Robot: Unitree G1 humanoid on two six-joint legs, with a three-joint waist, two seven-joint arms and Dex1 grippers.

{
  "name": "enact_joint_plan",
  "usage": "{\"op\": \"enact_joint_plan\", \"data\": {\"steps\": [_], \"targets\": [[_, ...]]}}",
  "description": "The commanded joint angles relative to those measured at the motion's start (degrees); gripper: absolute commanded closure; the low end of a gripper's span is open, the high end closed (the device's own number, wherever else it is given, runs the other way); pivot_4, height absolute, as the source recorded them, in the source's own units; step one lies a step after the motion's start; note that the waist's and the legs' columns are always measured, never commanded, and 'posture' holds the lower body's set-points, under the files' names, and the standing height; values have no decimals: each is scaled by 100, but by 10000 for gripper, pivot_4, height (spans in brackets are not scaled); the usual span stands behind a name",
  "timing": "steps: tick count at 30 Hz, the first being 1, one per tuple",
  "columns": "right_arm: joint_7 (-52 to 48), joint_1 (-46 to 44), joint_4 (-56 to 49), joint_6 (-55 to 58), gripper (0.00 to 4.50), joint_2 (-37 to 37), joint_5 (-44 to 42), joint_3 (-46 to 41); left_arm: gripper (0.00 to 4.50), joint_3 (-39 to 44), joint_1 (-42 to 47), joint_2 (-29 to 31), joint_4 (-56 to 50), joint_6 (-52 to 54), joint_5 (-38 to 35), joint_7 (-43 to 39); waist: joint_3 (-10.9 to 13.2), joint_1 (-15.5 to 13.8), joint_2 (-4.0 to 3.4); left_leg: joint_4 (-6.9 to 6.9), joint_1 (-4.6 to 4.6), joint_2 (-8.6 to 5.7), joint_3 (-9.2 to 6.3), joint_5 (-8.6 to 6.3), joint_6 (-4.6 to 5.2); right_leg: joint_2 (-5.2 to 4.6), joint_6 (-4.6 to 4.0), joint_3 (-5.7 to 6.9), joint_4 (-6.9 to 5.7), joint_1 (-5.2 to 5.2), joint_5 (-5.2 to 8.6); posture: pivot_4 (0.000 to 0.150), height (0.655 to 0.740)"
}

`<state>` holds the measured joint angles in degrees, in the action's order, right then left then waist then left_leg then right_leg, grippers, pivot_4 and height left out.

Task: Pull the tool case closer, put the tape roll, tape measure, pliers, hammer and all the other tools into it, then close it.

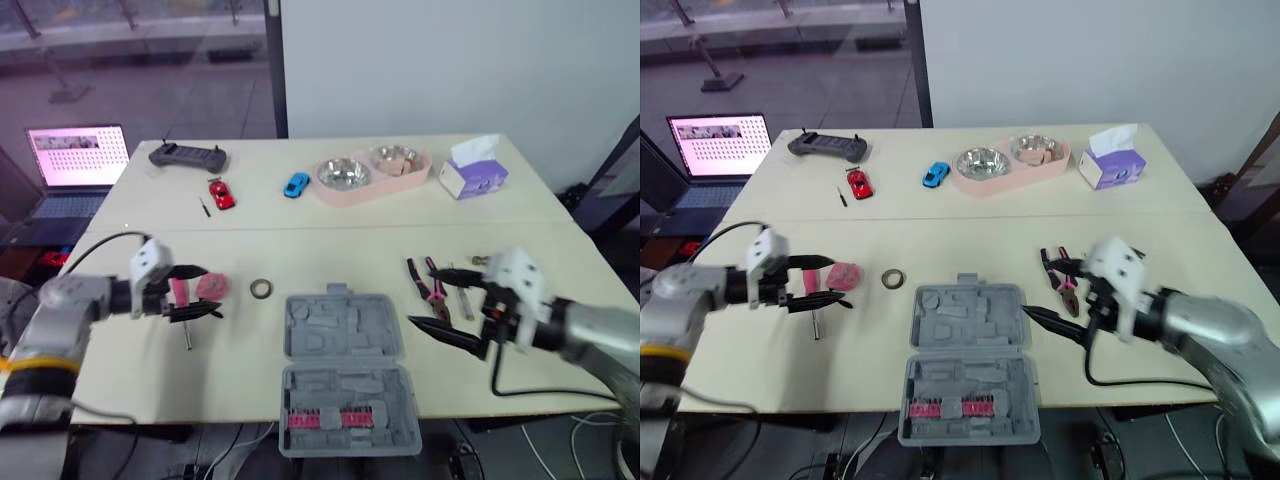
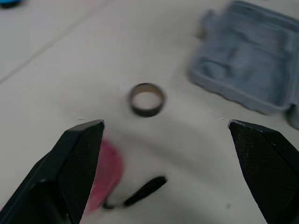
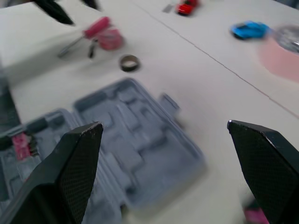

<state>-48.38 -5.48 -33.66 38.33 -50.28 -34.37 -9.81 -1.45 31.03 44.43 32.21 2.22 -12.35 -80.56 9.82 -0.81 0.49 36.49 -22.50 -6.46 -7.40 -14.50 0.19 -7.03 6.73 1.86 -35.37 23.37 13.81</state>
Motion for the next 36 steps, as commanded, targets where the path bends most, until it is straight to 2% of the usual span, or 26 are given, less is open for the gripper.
{"op": "enact_joint_plan", "data": {"steps": [1, 5, 10, 15, 19, 30, 34, 35, 36], "targets": [[-401, -732, 561, -377, 126, -55, 520, 817, 392, -753, 1188, -302, 1547, -1356, 870, -592, 8, -7, 12, 3, 0, 0, -1, 0, 1, 1, 3, 1, -3, -2, -2, 1500, 7400], [-603, -1139, 1079, -751, 126, -29, 1127, 1514, 392, -1163, 2011, -767, 2818, -2046, 1388, -719, 7, 19, 14, 23, -16, -3, -4, -3, 7, 6, 14, 1, 1, 2, -9, 1500, 7400], [-554, -1423, 1366, -782, 126, 261, 1286, 1699, 392, -1340, 2442, -1097, 3593, -2339, 1796, -659, 7, 76, 14, 64, -62, -2, -3, 2, -4, 14, 23, 1, -8, 31, -10, 1500, 7400], [-476, -1536, 1421, -728, 126, 442, 1447, 1772, 392, -1333, 2572, -1262, 3899, -2515, 2038, -455, 8, 47, 15, 84, -76, -4, -4, -9, 18, 14, 26, -1, -47, 51, -15, 1500, 7400], [-410, -1535, 1415, -659, 126, 483, 1509, 1738, 392, -1335, 2606, -1311, 4012, -2603, 2202, -299, 8, 17, 16, 85, -76, -4, -7, 2, -1, 15, 14, -5, -78, 68, -22, 1500, 7400], [-151, -1458, 1350, -559, 126, 595, 1543, 1643, 392, -1475, 2624, -1641, 4239, -2654, 2810, 731, 7, 28, 16, 86, -78, -3, -7, 6, -5, 18, 10, -5, -82, 72, -25, 1500, 7400], [-101, -1467, 1292, -504, 126, 624, 1521, 1639, 392, -1484, 2630, -1658, 4285, -2605, 2890, 792, 7, 29, 16, 86, -77, -2, -7, 7, -6, 19, 10, -5, -84, 73, -26, 1500, 7400], [-86, -1461, 1283, -501, 0, 625, 1528, 1629, 5642, -1478, 2633, -1662, 4292, -2580, 2900, 792, 7, 29, 16, 86, -77, -2, -7, 7, -7, 19, 10, -5, -85, 73, -26, 1500, 7400], [-80, -1455, 1276, -497, 0, 626, 1530, 1619, 9025, -1479, 2635, -1662, 4298, -2575, 2915, 808, 7, 29, 16, 86, -77, -2, -7, 7, -6, 19, 9, -5, -85, 73, -26, 1500, 7400]]}}
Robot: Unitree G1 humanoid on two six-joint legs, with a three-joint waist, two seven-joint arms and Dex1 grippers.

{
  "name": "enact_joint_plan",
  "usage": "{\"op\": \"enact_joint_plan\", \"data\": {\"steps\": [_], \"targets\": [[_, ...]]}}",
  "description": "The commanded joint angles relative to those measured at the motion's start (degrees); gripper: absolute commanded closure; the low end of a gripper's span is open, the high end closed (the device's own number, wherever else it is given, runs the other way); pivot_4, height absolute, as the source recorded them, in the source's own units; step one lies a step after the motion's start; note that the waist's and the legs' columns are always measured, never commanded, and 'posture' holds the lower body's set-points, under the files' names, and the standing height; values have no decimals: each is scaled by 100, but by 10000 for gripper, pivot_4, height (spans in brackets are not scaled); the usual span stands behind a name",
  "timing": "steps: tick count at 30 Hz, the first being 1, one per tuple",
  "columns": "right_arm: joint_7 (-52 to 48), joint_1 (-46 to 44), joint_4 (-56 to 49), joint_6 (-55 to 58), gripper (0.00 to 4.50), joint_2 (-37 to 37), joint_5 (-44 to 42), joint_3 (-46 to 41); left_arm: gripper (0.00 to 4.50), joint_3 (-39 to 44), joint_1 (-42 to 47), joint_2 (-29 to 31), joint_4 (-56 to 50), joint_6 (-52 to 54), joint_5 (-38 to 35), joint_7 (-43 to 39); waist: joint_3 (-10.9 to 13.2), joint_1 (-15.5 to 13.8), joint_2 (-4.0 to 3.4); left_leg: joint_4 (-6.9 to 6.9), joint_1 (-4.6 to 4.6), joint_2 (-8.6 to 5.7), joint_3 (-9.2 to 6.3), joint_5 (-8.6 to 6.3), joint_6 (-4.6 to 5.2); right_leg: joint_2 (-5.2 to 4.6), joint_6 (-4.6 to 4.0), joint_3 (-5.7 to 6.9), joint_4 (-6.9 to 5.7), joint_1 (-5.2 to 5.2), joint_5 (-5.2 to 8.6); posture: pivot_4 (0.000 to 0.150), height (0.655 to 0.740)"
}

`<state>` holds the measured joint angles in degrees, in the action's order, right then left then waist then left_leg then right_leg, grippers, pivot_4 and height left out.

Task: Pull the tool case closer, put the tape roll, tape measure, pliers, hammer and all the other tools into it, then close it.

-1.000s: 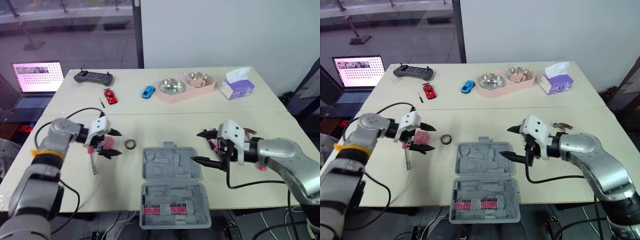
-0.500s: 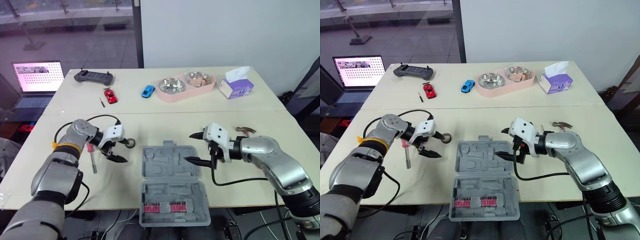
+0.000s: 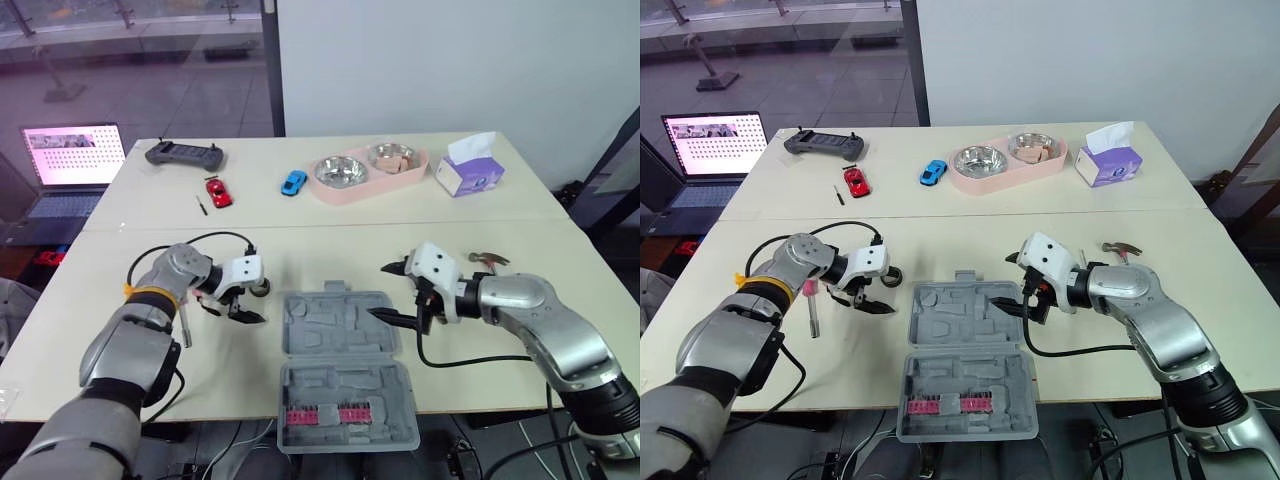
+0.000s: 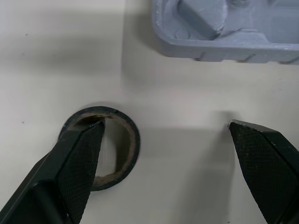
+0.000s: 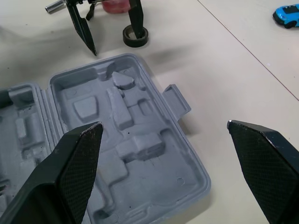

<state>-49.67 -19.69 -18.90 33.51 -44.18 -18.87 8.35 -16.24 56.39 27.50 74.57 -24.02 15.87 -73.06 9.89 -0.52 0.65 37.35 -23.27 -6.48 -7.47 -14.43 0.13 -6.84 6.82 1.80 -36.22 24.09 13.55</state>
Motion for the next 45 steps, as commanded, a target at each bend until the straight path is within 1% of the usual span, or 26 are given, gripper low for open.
{"op": "enact_joint_plan", "data": {"steps": [1, 4, 7, 8, 15, 17, 20, 22, 24, 26, 30, 35, 40, 45], "targets": [[55, -30, -205, -12, 0, 18, -22, -205, 13558, -4, 101, 37, 67, 48, 108, 72, 0, -1, 0, 0, 0, 0, 0, 0, 0, 0, 0, 0, 0, 0, 0, 1500, 7400], [78, -28, -226, -2, 0, 25, -21, -200, 29284, -10, 108, 53, 74, 32, 152, 153, 0, -2, 0, 1, 0, 0, 0, 0, 0, 0, 0, 0, 0, 0, 0, 1500, 7400], [92, -3, -264, 10, 0, 31, -27, -203, 43940, -16, 102, 65, 87, 17, 197, 255, -1, -2, 0, 2, 0, 0, 0, 0, 0, 0, 0, 0, -1, 0, 0, 1500, 7400], [98, 3, -273, 10, 0, 33, -28, -202, 44559, -17, 100, 67, 90, 13, 212, 290, -1, -1, 0, 2, 0, 0, 0, 0, 0, 0, 0, 0, -1, 0, 0, 1500, 7400], [133, 55, -309, -1, 0, 32, -19, -211, 44559, -4, 162, 68, 71, -102, 238, 385, -3, -2, 0, 4, 2, 0, 0, 1, -1, 0, -1, 0, -3, -2, -1, 1500, 7400], [140, 69, -304, -14, 0, 25, -5, -221, 44559, 144, 314, 65, 8, -168, 40, 74, -2, -2, 0, 5, 2, 0, 0, 1, -1, 0, -2, 0, -3, -2, -1, 1500, 7400], [145, 95, -309, -32, 0, 17, -3, -245, 44559, 498, 563, 7, -100, 5, -445, -746, -1, 0, 2, 8, -3, 0, 0, 1, -1, 1, -2, 1, -3, 2, -1, 1500, 7400], [156, 102, -288, -57, 0, 21, 15, -244, 44559, 630, 675, -37, -158, 126, -615, -1165, -2, -7, 2, 12, -6, 0, 0, 1, -1, 1, -2, 1, -3, 3, -1, 1500, 7400], [182, 90, -252, -84, 0, 42, 46, -215, 44559, 648, 729, -82, -247, 132, -713, -1633, -2, 4, 2, 14, -6, -1, 1, 1, -1, 0, -1, 1, -3, 1, -1, 1500, 7400], [213, 83, -237, -108, 0, 64, 77, -191, 44559, 505, 735, -160, -372, 184, -862, -1906, -2, 19, 1, 16, -6, -1, 3, 1, -1, 0, -1, 1, -3, 0, -1, 1500, 7400], [249, 87, -256, -105, 0, 95, 86, -184, 44559, -12, 633, -271, -584, 120, -1069, -1944, -2, 34, 1, 17, -6, 1, 2, 1, 0, 1, -1, 1, -5, 0, -1, 1500, 7400], [298, 123, -306, -90, 0, 106, 95, -181, 44559, -351, 531, -494, -697, -2, -1155, -1944, -2, 61, 1, 18, -6, 1, 1, 1, 0, 2, -1, 0, -5, 1, -1, 1500, 7400], [386, 216, -427, -10, 0, 77, 51, -272, 44559, -582, 377, -543, -686, -221, -1019, -1944, -2, 96, 2, 20, -6, 1, 1, 0, 0, 2, -1, 0, -5, 0, -1, 1500, 7400], [429, 269, -508, 44, 0, 64, 19, -321, 44559, -604, 337, -525, -619, -388, -822, -1914, -2, 113, 2, 20, -6, 1, 0, 0, 1, 2, -1, 0, -6, 0, -1, 1500, 7400]]}}
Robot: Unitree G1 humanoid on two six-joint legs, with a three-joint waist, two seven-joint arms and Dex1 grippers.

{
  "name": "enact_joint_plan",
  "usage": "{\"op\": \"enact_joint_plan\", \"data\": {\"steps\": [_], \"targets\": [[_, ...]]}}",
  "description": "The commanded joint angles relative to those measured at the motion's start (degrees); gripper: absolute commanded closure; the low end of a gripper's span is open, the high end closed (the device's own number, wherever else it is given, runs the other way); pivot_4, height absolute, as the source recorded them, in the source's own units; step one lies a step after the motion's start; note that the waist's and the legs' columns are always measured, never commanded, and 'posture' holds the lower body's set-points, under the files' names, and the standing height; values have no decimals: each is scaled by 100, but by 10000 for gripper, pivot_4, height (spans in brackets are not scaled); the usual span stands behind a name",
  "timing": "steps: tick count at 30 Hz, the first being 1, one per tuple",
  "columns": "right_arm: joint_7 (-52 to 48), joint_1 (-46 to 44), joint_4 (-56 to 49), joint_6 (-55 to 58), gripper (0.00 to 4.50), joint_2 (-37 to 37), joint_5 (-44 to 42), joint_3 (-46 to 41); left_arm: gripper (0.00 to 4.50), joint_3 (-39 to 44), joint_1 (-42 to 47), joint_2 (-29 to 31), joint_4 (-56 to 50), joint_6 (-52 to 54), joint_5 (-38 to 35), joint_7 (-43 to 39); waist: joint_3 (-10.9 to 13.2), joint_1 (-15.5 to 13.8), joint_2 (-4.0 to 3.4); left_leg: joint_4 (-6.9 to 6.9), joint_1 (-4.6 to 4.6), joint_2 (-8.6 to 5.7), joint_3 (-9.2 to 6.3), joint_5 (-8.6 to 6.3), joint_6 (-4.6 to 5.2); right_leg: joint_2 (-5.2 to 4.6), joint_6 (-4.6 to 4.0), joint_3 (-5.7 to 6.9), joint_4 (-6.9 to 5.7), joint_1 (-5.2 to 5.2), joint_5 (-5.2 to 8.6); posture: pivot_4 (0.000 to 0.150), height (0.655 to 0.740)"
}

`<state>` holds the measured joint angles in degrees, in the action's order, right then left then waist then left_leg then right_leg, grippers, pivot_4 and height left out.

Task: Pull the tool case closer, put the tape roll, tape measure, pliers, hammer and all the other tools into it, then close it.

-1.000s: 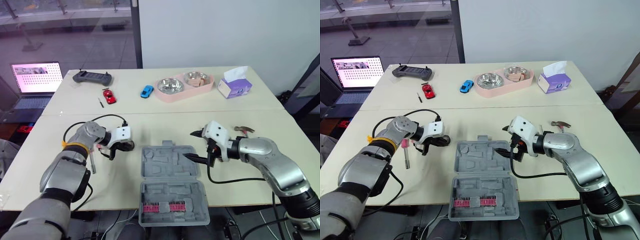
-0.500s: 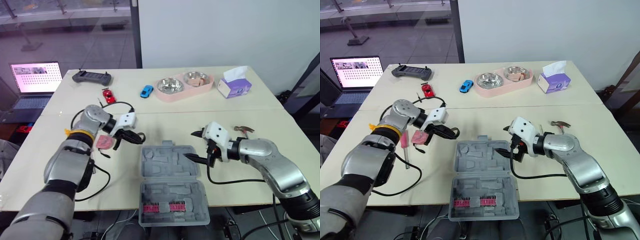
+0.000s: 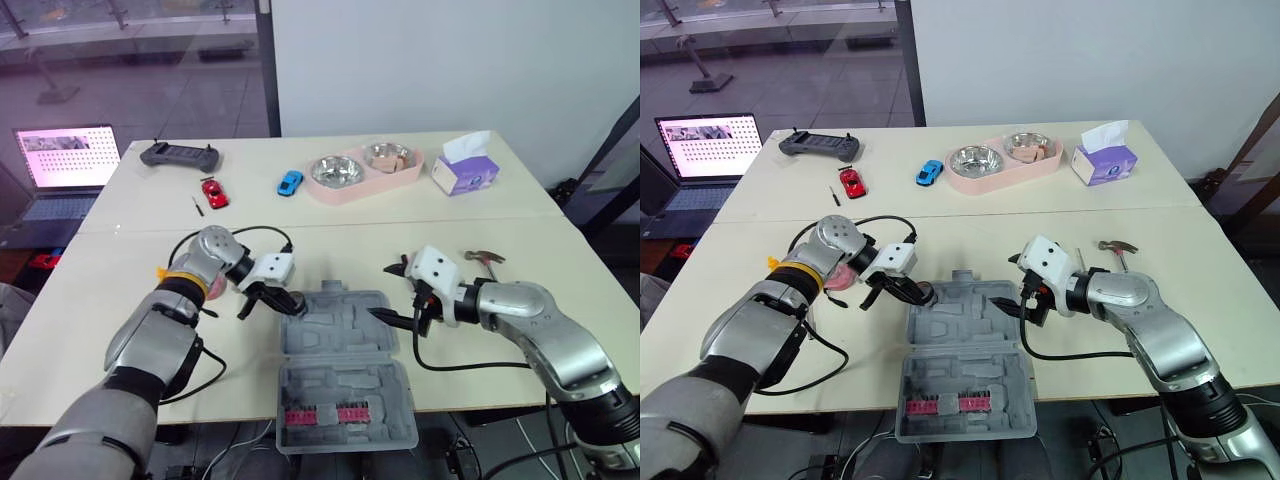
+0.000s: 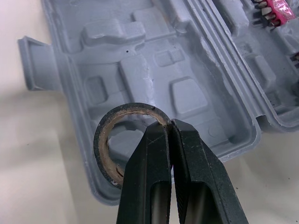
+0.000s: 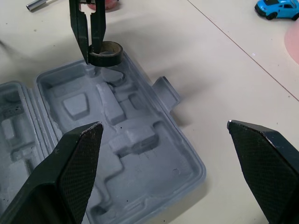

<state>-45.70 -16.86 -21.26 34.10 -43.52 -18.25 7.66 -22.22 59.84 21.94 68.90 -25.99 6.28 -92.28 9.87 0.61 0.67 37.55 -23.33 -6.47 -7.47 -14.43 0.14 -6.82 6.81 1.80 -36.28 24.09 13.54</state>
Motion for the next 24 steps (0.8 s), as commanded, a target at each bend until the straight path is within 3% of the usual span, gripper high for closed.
{"op": "enact_joint_plan", "data": {"steps": [1, 24], "targets": [[39, -3, -286, -11, 0, -7, -45, -259, 44559, -11, -9, 44, -36, -240, 205, 29, 0, 1, 0, 0, 0, 0, 0, 0, 0, 0, 0, 0, 0, 0, 0, 1500, 7400], [79, -3, -312, 50, 0, 52, -50, -276, 44559, 154, -42, -24, 12, -361, 510, 317, 0, -2, 0, 29, -2, 0, 0, -3, 5, 1, 0, 0, -9, -7, 0, 1500, 7400]]}}
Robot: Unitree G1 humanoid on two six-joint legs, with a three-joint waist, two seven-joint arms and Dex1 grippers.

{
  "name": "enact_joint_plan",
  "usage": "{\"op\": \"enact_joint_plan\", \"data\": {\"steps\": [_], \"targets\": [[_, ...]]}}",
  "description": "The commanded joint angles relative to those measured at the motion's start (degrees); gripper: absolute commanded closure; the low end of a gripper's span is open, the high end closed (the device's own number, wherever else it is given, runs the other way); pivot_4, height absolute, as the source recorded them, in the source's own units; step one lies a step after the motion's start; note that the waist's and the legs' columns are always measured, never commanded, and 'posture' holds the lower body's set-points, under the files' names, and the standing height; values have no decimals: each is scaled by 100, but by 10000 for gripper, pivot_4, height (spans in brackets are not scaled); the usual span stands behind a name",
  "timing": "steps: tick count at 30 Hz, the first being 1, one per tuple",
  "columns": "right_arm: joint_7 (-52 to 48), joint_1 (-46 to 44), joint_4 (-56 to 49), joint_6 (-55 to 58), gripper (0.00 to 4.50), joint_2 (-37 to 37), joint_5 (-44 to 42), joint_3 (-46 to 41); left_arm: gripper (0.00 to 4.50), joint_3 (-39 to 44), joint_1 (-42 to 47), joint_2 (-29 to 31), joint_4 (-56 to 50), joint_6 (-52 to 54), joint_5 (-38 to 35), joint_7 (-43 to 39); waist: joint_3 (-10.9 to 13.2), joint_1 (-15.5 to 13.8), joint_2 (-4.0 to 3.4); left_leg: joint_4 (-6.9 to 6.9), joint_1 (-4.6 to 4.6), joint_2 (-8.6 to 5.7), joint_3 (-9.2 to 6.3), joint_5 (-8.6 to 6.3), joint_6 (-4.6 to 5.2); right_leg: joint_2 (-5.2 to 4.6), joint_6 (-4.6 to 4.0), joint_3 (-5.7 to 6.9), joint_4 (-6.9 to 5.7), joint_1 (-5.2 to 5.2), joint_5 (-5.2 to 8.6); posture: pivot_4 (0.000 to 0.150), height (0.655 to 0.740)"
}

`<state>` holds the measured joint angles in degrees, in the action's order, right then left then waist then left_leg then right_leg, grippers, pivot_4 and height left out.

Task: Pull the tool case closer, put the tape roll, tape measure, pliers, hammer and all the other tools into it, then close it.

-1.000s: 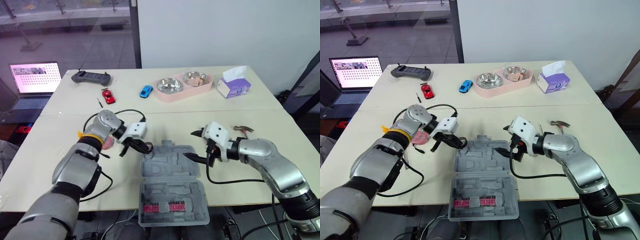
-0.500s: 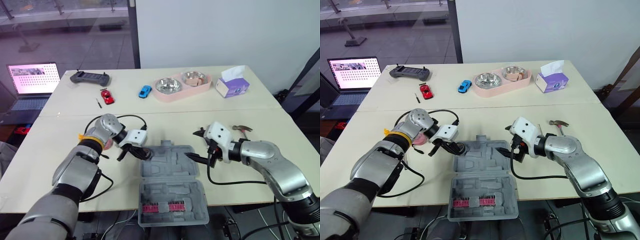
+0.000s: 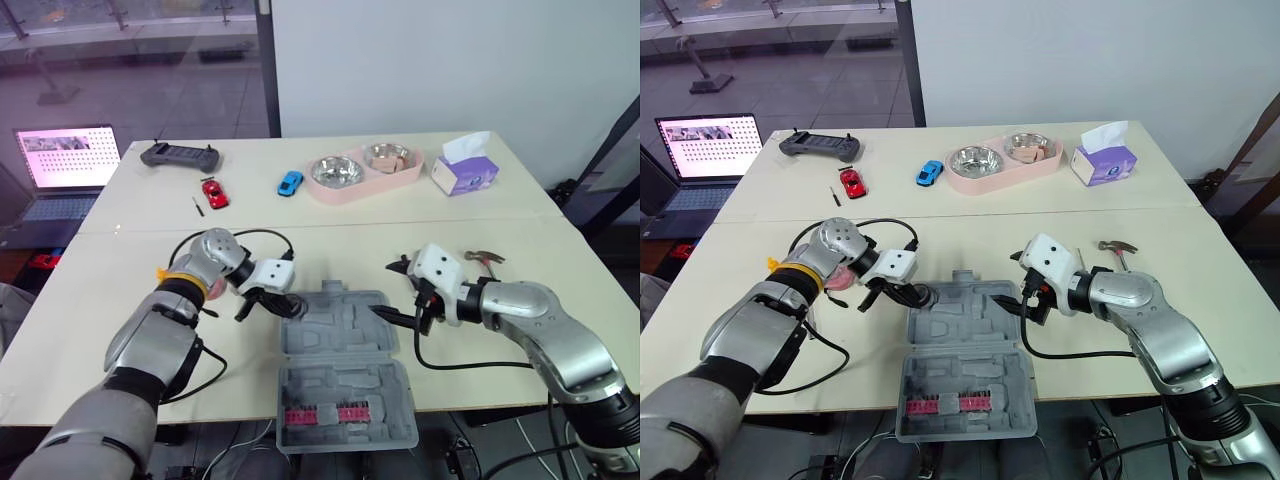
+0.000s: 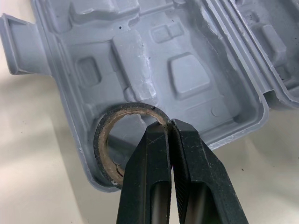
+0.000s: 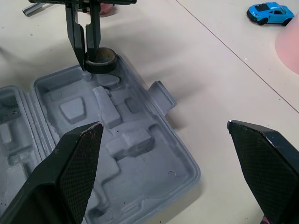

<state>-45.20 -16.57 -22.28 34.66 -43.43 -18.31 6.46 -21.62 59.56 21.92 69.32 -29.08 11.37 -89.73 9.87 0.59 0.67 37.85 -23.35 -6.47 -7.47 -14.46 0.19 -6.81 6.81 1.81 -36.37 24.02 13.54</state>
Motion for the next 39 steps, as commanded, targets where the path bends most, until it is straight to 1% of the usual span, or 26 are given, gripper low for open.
{"op": "enact_joint_plan", "data": {"steps": [1, 2, 3, 4, 7, 15, 20, 27, 29, 32, 39], "targets": [[35, -35, -208, -4, 0, 47, -42, -155, 44559, 108, -13, -30, -29, -51, -2, 88, 0, -1, 0, 1, 0, 0, 0, 0, 0, 0, 0, 0, 0, 0, 0, 1500, 7400], [32, -28, -214, -2, 0, 43, -44, -155, 44559, 113, -11, -32, -33, -59, 5, 110, 0, -5, 0, 3, 0, 0, 0, 0, 0, 0, 0, 0, -1, -1, 0, 1500, 7400], [29, -25, -220, 8, 0, 41, -54, -157, 37874, 119, -3, -33, -38, -52, 5, 113, 0, -6, 0, 4, 0, 0, 0, 0, 1, 0, 0, 0, -1, -2, 0, 1500, 7400], [27, -20, -225, 11, 0, 37, -60, -163, 35541, 131, 6, -32, -54, -65, -8, 107, 0, -6, 0, 5, 0, 0, 0, -1, 1, 0, 0, 0, -1, -2, 0, 1500, 7400], [24, -15, -230, 22, 0, 31, -72, -173, 20258, 188, 41, -33, -98, 59, -99, -47, 0, 0, 0, 7, 0, 0, 0, -2, 3, 0, 0, 0, -2, -3, 0, 1500, 7400], [30, -17, -222, 16, 0, 37, -71, -175, 20258, 312, 77, 49, -219, 150, -240, -228, 0, 1, 0, 8, 0, 0, 0, -2, 4, 0, 0, 0, -3, -3, 0, 1500, 7400], [37, -8, -211, -11, 0, 42, -55, -165, 20258, 564, 136, 111, -291, 582, -613, -277, 0, 3, 0, 8, 0, 0, 0, -3, 4, 0, 0, 0, -3, -3, 0, 1500, 7400], [68, 10, -210, -24, 0, 72, -43, -144, 20258, 1026, -151, 112, -349, 884, -864, -45, -1, 4, -1, 9, 0, 0, 0, -2, 4, 0, 0, 0, -6, -3, 0, 1500, 7400], [80, 15, -217, -21, 0, 84, -41, -137, 25552, 1206, -273, 93, -390, 963, -1006, 55, -1, 7, -1, 9, 0, 0, 0, -2, 4, 0, 0, 0, -6, -2, 0, 1500, 7400], [86, 42, -240, -10, 0, 82, -45, -147, 38434, 1356, -496, 113, -516, 985, -1102, 244, -1, 4, -1, 10, 0, 0, 0, -2, 4, 0, 0, -1, -7, -2, 0, 1500, 7400], [103, 75, -235, -29, 0, 86, -24, -149, 38434, 1529, -963, 143, -917, 1039, -1265, 491, -1, 0, -2, 12, 0, 0, -1, -2, 3, 0, 0, -2, -7, -2, 0, 1500, 7400]]}}
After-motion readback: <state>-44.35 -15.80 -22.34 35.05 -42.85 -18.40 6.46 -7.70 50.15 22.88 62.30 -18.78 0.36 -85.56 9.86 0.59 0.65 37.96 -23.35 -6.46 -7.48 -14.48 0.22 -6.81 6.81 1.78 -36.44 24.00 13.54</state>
